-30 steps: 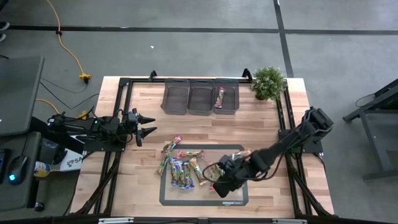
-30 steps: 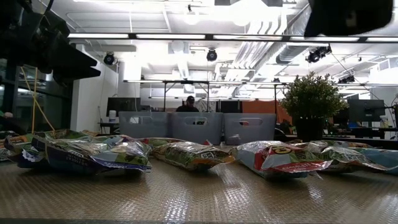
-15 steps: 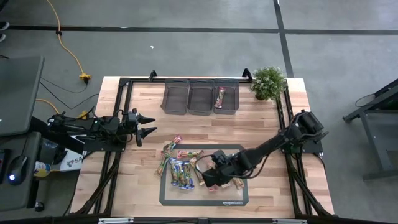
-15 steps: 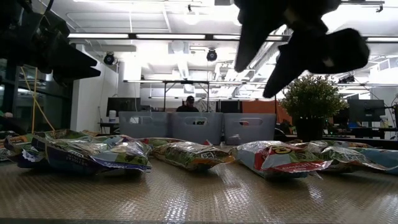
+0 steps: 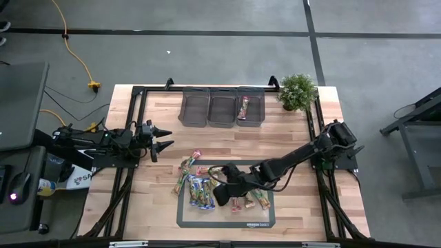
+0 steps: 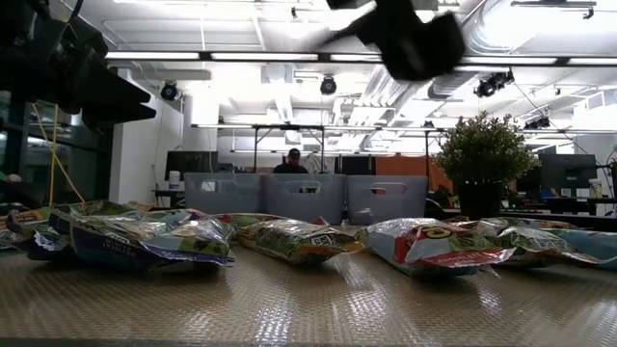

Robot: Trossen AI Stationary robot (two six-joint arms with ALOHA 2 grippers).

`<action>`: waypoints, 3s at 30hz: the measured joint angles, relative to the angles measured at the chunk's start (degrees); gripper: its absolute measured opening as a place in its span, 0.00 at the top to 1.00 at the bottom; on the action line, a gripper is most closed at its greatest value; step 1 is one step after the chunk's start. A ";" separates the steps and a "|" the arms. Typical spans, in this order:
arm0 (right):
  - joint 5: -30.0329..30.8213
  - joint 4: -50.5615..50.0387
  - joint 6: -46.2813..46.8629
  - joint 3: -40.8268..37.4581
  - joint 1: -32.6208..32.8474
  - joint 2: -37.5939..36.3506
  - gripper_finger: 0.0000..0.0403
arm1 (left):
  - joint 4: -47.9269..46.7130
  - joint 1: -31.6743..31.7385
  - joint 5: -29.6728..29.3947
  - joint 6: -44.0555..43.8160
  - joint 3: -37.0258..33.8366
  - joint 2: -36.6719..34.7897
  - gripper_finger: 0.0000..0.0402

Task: Pick and place Granola Bars by type
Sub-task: Put the red granola bar into the right black bin

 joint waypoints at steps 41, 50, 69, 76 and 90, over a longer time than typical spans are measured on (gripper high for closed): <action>-11.73 -48.32 15.95 29.88 0.48 22.42 0.52 | 0.00 0.00 0.00 0.02 0.02 0.00 0.47; -10.50 -50.58 16.67 29.09 0.10 22.40 0.47 | 0.00 0.02 0.00 0.00 0.02 0.02 0.47; -6.82 -51.79 15.73 28.66 -3.00 22.35 0.47 | 0.00 0.00 0.00 0.02 0.01 0.01 0.47; -10.71 -44.40 19.45 21.59 -1.83 22.31 0.47 | -0.01 0.00 0.00 0.01 0.02 0.01 0.47; -12.22 -38.53 21.27 17.88 -1.34 22.11 0.47 | 0.00 0.01 -0.02 0.00 0.01 0.02 0.47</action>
